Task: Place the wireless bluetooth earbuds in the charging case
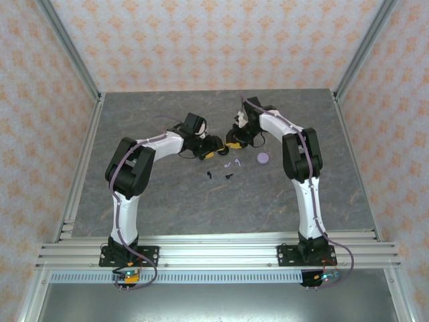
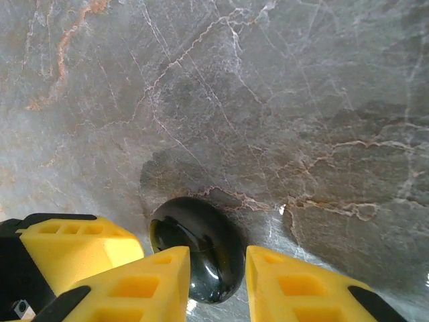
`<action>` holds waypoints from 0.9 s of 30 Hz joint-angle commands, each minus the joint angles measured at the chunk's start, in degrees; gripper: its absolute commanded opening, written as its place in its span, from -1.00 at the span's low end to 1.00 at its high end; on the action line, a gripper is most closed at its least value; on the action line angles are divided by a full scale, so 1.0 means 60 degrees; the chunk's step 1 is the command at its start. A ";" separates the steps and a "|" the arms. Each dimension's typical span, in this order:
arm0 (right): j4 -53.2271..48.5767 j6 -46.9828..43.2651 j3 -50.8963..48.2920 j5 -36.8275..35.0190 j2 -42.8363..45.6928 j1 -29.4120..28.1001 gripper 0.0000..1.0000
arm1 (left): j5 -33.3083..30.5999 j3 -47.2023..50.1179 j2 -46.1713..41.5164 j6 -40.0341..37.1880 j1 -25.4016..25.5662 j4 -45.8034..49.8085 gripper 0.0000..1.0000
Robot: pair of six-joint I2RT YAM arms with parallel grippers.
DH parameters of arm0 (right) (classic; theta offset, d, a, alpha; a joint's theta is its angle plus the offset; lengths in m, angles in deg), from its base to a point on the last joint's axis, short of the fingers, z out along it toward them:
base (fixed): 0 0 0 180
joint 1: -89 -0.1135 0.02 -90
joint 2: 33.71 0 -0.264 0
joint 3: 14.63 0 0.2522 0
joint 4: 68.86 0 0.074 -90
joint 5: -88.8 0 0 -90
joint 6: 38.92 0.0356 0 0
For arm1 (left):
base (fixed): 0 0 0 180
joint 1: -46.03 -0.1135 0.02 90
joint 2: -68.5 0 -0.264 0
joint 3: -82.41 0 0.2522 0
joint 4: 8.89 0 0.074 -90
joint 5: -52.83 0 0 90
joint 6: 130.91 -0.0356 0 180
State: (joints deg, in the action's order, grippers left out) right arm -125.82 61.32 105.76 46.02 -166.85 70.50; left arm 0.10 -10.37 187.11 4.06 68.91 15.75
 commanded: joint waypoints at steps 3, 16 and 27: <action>-0.0299 -0.0228 0.0261 0.0197 -0.0163 -0.0045 -0.45 | 0.0144 -0.0304 0.0304 0.0250 0.0083 -0.0353 0.04; -0.0005 -0.0058 -0.0266 0.0216 -0.0068 -0.0051 -0.53 | 0.0132 -0.0511 0.0848 0.0371 0.0133 -0.0537 0.00; 0.0123 0.0120 -0.0688 0.0216 0.0123 -0.0051 -0.62 | 0.0086 -0.0528 0.1172 0.0665 0.0147 -0.1141 -0.12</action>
State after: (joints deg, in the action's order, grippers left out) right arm -123.66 61.62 103.58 49.06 -167.16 70.56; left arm 0.80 -13.00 191.92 7.25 69.30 11.84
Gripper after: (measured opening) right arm 0.193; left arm 0.442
